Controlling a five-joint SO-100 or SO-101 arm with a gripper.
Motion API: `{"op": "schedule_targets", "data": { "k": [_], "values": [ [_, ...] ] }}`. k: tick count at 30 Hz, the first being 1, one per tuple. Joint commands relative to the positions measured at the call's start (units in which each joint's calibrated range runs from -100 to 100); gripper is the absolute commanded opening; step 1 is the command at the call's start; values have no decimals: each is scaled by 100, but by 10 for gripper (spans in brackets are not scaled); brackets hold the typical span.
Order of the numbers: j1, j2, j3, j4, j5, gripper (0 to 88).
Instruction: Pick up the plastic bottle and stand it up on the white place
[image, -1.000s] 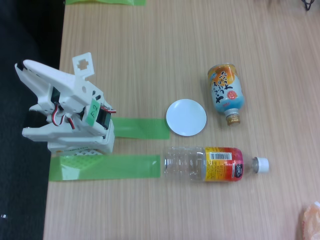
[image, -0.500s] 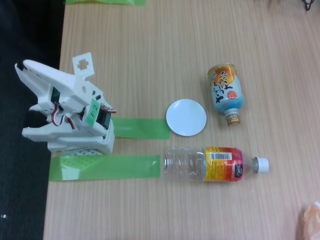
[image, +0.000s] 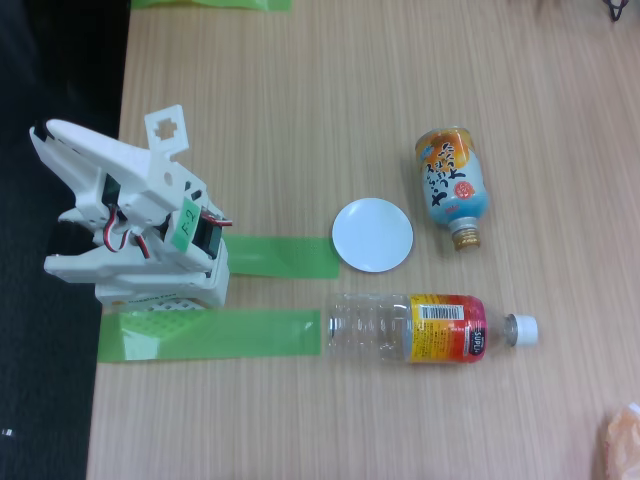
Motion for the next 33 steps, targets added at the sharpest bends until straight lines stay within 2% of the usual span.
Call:
{"op": "schedule_targets", "data": {
  "k": [1, 20, 23, 26, 30, 33],
  "values": [
    [-21, 33, 27, -144, -2, 52],
    [30, 84, 27, -24, 40, 54],
    [67, 33, 27, 1032, 66, 54],
    [430, 59, -281, 2466, 418, 54],
    [682, 33, -1105, 4989, 670, 62],
    [682, 50, -1911, 6783, 927, 132]
  ]
}}
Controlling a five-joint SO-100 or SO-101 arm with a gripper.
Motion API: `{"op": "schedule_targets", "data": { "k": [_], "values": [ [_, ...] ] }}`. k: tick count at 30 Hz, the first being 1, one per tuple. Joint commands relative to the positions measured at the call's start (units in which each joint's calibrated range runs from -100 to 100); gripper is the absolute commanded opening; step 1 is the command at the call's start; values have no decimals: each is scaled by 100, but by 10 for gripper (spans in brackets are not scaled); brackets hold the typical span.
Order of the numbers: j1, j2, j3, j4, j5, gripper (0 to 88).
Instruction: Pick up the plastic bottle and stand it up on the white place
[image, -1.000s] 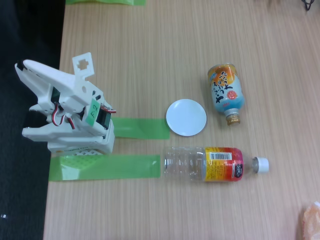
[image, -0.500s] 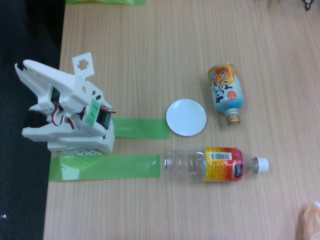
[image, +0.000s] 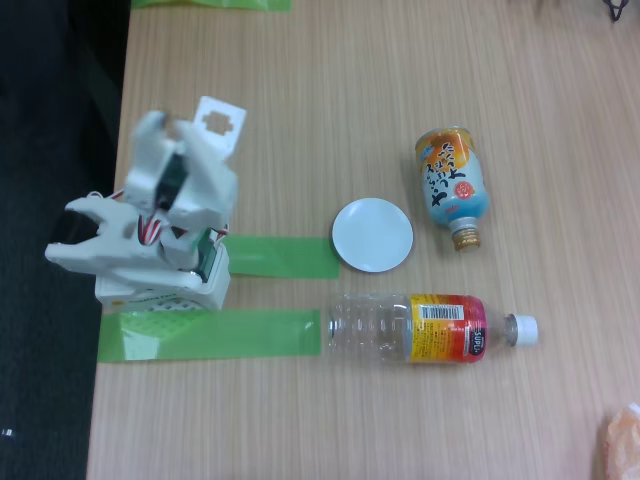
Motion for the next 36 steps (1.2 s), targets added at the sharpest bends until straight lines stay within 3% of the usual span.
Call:
{"op": "schedule_targets", "data": {
  "k": [1, 6, 9, 12, 18, 25, 31, 36],
  "values": [
    [47, 33, -1025, 2456, 322, 169],
    [10, 109, -2610, 5400, 443, 316],
    [10, 437, -3696, 7203, 448, 344],
    [55, 1176, -4674, 8233, 474, 345],
    [62, 3385, -6738, 8336, 584, 345],
    [62, 6123, -8721, 8370, 1629, 346],
    [55, 7913, -9436, 8301, 2463, 346],
    [62, 9139, -10097, 8301, 2825, 346]
  ]
}}
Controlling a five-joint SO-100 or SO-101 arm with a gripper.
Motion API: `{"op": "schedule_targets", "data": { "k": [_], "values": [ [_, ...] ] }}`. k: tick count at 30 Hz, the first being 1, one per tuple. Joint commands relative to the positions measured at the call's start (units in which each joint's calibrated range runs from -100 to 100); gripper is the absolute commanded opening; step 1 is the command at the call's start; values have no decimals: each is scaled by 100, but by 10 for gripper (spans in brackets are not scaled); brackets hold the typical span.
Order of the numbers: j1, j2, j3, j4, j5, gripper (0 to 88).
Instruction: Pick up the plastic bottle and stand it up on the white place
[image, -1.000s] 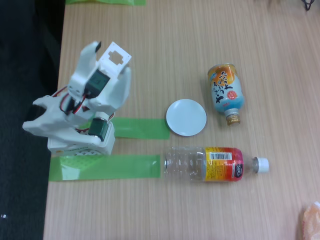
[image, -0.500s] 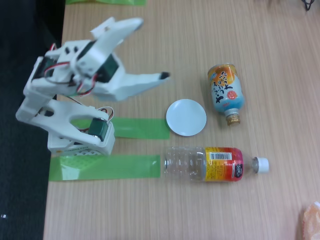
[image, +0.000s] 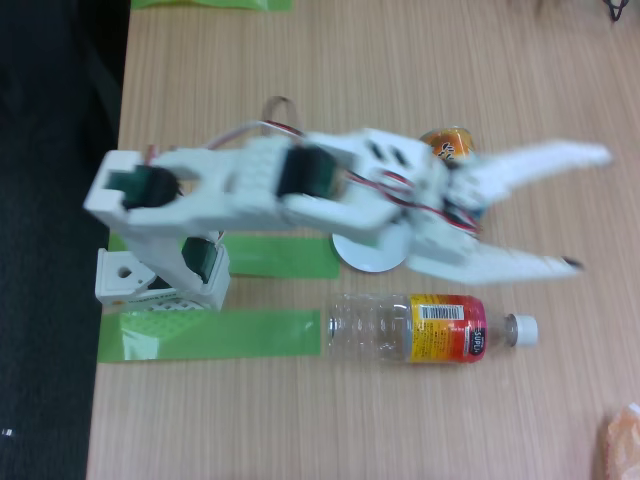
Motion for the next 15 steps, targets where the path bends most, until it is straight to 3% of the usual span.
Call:
{"op": "schedule_targets", "data": {
  "k": [1, 10, 15],
  "values": [
    [25, 729, -644, -50, 181, 346],
    [165, 2015, -843, 27, 1236, 346],
    [158, 2577, -843, 53, 1503, 347]
  ]
}}
